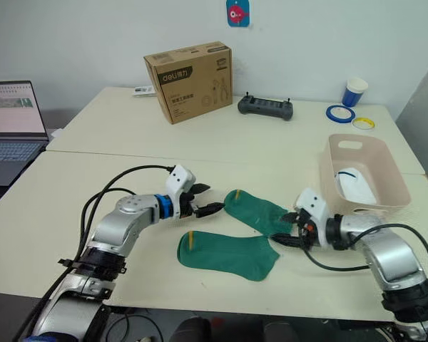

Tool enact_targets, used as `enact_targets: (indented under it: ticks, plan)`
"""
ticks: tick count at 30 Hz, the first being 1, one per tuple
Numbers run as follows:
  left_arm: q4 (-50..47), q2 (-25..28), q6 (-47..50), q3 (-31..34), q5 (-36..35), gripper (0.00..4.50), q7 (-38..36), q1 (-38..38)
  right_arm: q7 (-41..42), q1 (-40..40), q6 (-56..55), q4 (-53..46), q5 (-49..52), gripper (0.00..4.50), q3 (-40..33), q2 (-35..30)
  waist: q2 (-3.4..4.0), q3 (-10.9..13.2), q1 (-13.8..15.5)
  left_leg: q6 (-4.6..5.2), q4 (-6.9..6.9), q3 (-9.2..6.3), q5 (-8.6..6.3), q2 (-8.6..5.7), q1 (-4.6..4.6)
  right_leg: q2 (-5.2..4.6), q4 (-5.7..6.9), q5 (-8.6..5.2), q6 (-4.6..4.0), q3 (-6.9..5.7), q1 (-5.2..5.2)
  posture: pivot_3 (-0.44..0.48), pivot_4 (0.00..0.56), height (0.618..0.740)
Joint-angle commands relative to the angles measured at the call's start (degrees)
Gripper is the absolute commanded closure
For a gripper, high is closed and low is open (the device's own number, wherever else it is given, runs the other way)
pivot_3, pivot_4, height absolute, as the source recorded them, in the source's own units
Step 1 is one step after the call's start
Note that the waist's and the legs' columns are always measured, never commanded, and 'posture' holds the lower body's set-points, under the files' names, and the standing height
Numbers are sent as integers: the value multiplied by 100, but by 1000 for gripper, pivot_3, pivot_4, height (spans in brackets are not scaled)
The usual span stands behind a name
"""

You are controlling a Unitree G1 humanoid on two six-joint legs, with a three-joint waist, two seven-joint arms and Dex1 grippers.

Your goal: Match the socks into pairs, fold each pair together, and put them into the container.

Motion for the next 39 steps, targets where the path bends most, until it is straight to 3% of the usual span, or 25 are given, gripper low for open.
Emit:
enact_targets:
  ticks: [1,4,8,14,18,28,33,39]
  plan:
    - [282,-122,-297,-123,215,0,-98,-204,-97,-16,260,-270,313,33,-443,-170,0,0,4,0,0,-2,0,1,-1,3,0,0,0,-1,0,0,150,740]
    - [583,-285,-374,-233,392,0,-94,-312,-562,37,236,-52,63,33,-476,-119,0,0,22,0,1,-2,0,0,-1,2,0,0,0,-1,1,0,150,740]
    - [777,-368,-406,-229,505,1254,-136,-391,-1074,139,115,160,-257,0,-296,46,-1,-1,40,0,4,1,0,-2,-1,0,0,0,2,1,1,0,150,740]
    - [995,-444,-491,-227,565,3265,-248,-537,-1082,429,-92,232,-416,0,-127,-21,0,-1,56,0,3,1,0,-1,-3,1,0,-1,3,2,1,0,150,740]
    - [1099,-488,-550,-202,612,4491,-283,-583,-1065,460,-138,235,-342,874,-121,133,0,-1,54,0,4,0,0,-1,-2,1,0,-1,4,1,1,0,150,740]
    - [800,-417,-345,-60,522,4500,-262,-507,-1014,247,-82,226,-145,4469,-201,268,0,-1,55,0,8,0,0,-1,-2,2,1,0,6,2,2,0,150,740]
    - [-277,-188,397,324,180,4500,-101,-122,-632,-140,-249,284,-27,4469,-207,95,1,0,0,0,7,-1,0,4,-2,6,2,0,6,2,1,0,150,740]
    - [-2558,180,2311,1088,-586,4500,463,724,-34,-418,608,-101,1034,4469,-485,-65,1,1,-37,0,2,-8,0,8,-3,6,2,0,5,-2,1,0,150,740]
